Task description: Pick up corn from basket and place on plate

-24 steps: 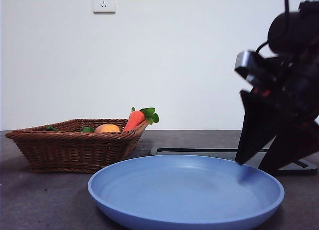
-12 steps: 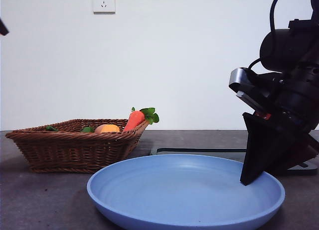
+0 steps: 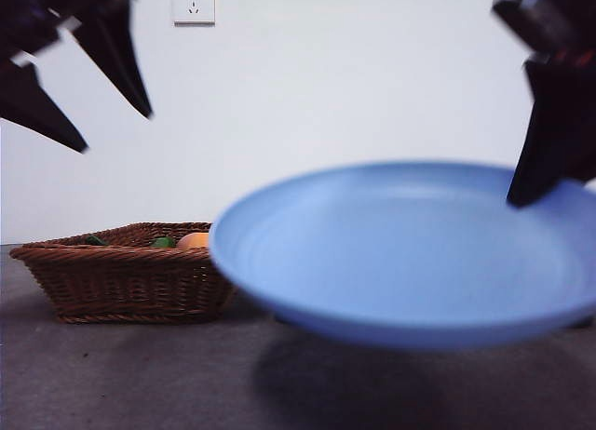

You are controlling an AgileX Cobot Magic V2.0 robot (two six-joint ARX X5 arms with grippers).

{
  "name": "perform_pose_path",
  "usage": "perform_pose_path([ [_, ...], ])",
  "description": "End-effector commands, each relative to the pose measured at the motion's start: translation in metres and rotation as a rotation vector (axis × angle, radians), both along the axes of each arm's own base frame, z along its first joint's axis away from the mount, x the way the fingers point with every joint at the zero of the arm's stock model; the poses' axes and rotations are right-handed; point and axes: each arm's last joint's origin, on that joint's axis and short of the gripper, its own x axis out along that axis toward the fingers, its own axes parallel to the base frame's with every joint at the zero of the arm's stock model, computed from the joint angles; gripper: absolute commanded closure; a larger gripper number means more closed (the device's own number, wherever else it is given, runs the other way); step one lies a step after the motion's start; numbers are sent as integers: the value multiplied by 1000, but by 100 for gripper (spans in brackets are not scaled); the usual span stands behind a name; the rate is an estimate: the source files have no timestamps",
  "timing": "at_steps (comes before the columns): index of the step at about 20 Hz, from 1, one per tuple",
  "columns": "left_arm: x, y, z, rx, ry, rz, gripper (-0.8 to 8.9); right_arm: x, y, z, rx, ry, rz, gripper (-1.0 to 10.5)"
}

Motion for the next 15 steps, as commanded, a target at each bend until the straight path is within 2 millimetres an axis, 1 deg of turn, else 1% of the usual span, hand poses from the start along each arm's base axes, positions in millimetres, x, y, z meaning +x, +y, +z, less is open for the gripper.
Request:
perform_pose_path([
  [1,28,-16,-4,37,25,5,426,-8,-6,18,26,-59,-43,943],
  [5,72,-43,-22,103,77,5,426,-30,-19,36,34,-153,-96,943],
  [6,84,-51,-29,112,95,-2,426,-35,-22,40,42,-175,-105,943],
  [8,102,-63,-43,157,113,10,426,-42,-25,45,55,-205,-119,943],
  [11,119,-75,-65,191,158,7,426,-47,-27,49,65,-233,-121,943],
  [13,126,-79,-79,216,177,13,426,-47,-27,49,65,-234,-120,943],
  [15,129,-81,-89,220,191,15,426,-47,-27,49,66,-234,-120,943],
])
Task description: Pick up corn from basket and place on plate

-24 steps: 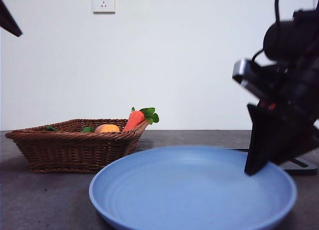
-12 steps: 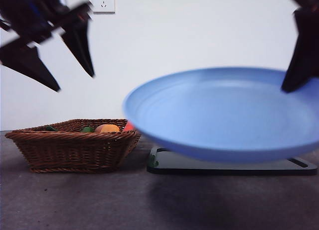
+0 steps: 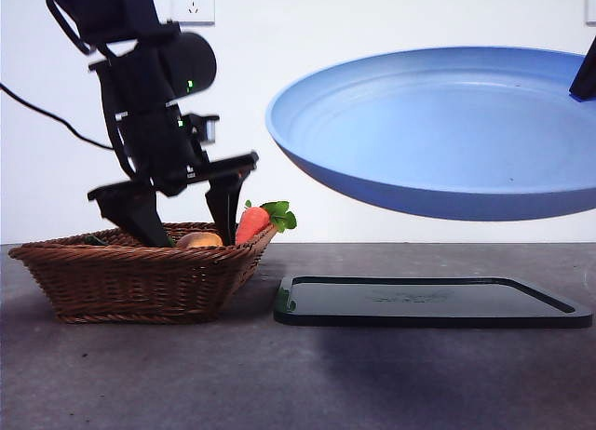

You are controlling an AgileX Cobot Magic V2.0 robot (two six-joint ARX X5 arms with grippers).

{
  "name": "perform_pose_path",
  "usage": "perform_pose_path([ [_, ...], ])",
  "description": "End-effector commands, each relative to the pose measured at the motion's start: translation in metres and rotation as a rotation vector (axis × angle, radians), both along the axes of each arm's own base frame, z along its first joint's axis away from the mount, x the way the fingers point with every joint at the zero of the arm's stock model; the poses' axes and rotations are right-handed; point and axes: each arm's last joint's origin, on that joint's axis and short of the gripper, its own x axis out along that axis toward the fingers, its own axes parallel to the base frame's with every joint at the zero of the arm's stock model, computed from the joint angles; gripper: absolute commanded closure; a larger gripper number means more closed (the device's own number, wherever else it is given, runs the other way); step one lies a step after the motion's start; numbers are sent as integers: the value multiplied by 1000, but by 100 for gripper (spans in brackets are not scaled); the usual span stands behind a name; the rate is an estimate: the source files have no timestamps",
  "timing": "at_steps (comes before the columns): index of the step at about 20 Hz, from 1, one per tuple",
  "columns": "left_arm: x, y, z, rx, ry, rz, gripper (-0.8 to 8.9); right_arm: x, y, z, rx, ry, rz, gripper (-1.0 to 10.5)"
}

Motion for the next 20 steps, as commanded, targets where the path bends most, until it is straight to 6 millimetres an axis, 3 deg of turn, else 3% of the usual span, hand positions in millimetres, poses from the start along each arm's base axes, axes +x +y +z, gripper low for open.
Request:
perform_pose_path([
  [1,7,-6,-7,0,-6,2,426,1,1,6,19,-15,-6,943],
  [7,7,-6,-10,7,13,8,583,2,1,8,24,-32,-6,943],
  [11,6,-3,-5,13,33,11,597,3,1,8,24,-33,-7,943],
  [13,4,0,18,-2,-3,12,597,6,1,6,9,-21,-47,943],
  [15,-7,4,54,-50,-93,8,597,15,4,0,-1,21,-62,943],
  [18,-37,11,110,-169,-203,-51,597,41,12,-15,8,96,-87,943],
  [20,-61,5,135,-267,-224,-155,597,62,19,-28,41,145,-93,943],
])
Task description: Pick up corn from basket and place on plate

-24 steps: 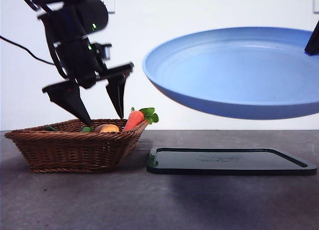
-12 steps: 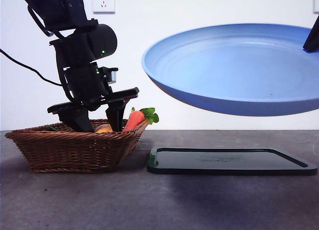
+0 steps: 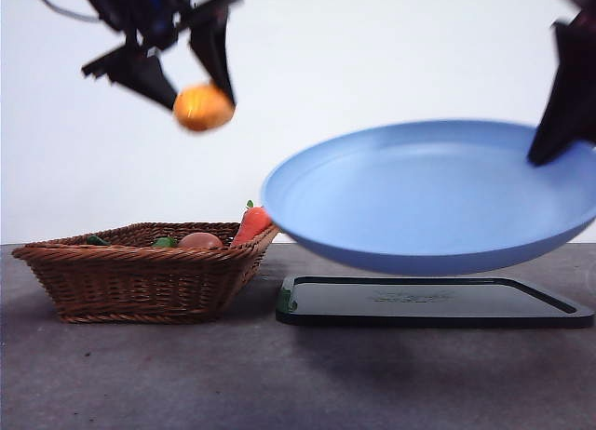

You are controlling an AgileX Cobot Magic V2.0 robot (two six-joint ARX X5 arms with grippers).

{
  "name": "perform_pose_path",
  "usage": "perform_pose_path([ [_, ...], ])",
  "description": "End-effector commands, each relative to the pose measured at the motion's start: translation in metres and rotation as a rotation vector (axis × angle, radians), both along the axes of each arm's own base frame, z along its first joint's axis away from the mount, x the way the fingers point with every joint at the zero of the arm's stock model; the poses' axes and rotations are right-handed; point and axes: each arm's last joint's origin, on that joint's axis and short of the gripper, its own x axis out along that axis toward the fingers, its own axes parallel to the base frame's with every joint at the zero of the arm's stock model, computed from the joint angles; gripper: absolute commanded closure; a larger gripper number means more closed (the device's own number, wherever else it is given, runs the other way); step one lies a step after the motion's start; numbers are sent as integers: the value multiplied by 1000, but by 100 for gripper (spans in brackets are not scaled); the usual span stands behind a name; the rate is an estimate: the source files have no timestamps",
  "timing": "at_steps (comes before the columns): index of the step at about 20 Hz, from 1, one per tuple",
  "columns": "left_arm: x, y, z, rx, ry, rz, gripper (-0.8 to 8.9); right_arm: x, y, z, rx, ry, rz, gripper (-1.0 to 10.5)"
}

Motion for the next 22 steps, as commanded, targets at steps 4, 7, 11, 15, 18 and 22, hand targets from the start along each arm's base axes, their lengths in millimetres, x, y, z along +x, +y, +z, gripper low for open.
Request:
perform_pose_path([
  [4,-36,-54,1,-7,12,-309,597,38,13,-21,93,80,-54,943],
  [7,-49,-87,-15,42,5,-450,597,46,14,-27,139,110,-58,943],
  [11,-52,-121,-52,133,44,-587,597,48,15,-26,181,116,-49,943],
  [15,-51,-139,-84,188,99,-646,595,48,16,-26,189,120,-42,943],
  [18,-51,-144,-94,213,113,-651,563,47,16,-26,202,126,-29,943],
  [22,-53,-145,-95,271,92,-630,442,47,16,-26,208,129,-23,943],
])
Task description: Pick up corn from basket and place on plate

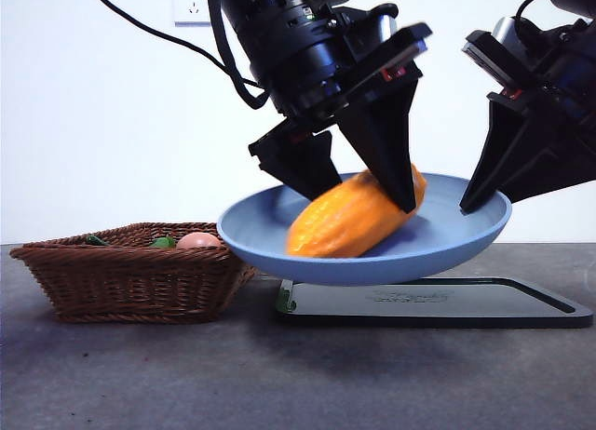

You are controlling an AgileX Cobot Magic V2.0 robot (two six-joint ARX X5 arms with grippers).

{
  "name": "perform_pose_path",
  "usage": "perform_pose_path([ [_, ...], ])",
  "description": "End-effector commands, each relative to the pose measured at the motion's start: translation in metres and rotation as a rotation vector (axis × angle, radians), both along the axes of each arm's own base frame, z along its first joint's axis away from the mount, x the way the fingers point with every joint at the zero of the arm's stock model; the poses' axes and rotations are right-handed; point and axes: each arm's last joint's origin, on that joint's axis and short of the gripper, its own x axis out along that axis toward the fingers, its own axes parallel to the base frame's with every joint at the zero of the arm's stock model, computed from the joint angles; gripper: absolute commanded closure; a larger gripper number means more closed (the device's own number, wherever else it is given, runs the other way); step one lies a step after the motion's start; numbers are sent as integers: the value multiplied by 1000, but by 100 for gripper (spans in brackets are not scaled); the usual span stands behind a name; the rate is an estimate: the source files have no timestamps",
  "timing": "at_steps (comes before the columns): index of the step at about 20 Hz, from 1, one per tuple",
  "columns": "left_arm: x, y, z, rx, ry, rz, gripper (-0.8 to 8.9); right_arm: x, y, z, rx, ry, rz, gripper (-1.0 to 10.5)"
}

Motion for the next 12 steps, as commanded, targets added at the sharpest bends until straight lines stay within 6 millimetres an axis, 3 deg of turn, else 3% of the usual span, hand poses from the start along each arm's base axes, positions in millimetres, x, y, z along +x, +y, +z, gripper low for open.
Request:
perform_pose_path([
  [1,1,-6,-8,37,-9,-16,436,4,3,6,39,-15,17,943],
  [6,-2,-3,-6,58,4,-18,435,4,3,6,41,-14,20,943],
  [12,-10,7,31,-19,-67,-15,435,4,3,6,40,-12,20,943],
])
